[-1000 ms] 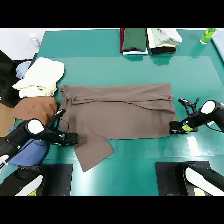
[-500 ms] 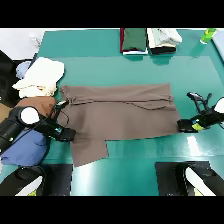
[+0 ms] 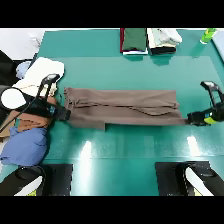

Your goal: Fold the shirts.

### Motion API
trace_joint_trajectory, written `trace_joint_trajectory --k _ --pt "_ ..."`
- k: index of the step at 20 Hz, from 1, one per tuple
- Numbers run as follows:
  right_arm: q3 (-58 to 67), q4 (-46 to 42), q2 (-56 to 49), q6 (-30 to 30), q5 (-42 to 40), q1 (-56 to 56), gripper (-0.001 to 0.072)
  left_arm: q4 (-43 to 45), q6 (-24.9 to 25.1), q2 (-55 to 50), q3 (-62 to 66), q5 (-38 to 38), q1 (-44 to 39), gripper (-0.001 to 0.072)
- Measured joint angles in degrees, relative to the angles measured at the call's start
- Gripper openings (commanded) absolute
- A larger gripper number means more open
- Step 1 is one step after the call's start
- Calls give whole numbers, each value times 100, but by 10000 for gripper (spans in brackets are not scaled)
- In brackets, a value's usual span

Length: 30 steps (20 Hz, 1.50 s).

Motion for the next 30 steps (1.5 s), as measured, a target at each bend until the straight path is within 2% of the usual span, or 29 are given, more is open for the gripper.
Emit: trace_joint_trajectory --k 6,12,13,14,15,17,18,19,21,23,24,30 --pt "1410 13 -1912 24 -398 0 18 286 144 -1318 734 1377 415 26" --pt "2712 140 -3550 85 -645 0 20 291 404 -2852 1600 2302 520 27" --pt "2887 221 -3759 90 -660 0 20 286 420 -3027 1681 2420 525 52" --pt "3029 302 -3928 92 -680 0 21 278 433 -3150 1735 2494 529 320" --pt "3150 389 -4079 96 -695 0 37 282 442 -3241 1779 2573 531 468" --pt "3392 673 -4321 109 -730 -11 354 254 442 -3362 1864 2621 544 466" --pt "3497 833 -4395 107 -730 -22 450 229 444 -3386 1928 2612 540 466" --pt "3624 951 -4448 107 -732 -37 491 223 446 -3403 2024 2553 533 466" --pt "3823 1099 -4472 92 -704 -101 497 208 448 -3423 2280 2284 538 450" --pt "3794 1178 -4367 52 -621 -234 642 192 450 -3432 2514 1934 538 74" --pt "3676 1209 -4277 35 -616 -326 673 188 457 -3434 2586 1773 538 27" --pt "2295 1307 -3969 -7 -772 -868 675 -125 459 -3471 2730 1390 450 26"
